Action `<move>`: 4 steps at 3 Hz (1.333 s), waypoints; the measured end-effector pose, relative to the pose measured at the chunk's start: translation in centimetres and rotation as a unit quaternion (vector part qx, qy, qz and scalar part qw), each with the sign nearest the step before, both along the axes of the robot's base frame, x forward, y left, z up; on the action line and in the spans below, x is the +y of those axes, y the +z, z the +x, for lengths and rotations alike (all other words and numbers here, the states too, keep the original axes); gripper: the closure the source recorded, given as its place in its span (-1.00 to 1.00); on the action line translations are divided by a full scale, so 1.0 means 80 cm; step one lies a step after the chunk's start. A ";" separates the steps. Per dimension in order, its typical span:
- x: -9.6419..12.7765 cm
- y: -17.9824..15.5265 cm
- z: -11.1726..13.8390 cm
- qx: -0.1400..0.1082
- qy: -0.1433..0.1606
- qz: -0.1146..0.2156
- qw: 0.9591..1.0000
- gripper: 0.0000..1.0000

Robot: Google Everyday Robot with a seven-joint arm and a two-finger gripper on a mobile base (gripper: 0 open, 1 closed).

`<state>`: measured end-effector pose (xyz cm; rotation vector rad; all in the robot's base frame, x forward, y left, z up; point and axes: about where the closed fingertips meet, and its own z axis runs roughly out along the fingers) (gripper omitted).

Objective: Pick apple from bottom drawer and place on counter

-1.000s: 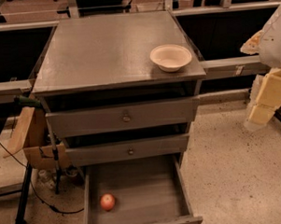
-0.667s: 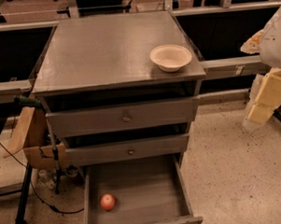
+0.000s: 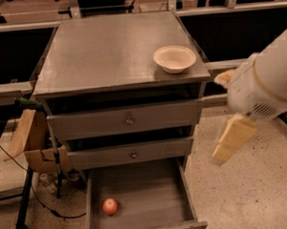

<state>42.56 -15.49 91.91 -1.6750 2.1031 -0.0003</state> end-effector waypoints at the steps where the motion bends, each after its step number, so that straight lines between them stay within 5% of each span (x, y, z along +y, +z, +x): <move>1: 0.062 -0.108 -0.007 0.033 0.025 0.053 0.998 -1.00; 2: 0.137 -0.220 0.002 0.078 0.042 0.099 0.991 -1.00; 3: 0.232 -0.306 0.023 0.112 0.053 0.157 0.980 -1.00; 4: 0.242 -0.322 0.043 0.100 0.038 0.180 0.978 -1.00</move>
Offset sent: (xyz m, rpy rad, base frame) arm 0.1019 0.1998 -0.2561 0.4324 -0.0442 0.0048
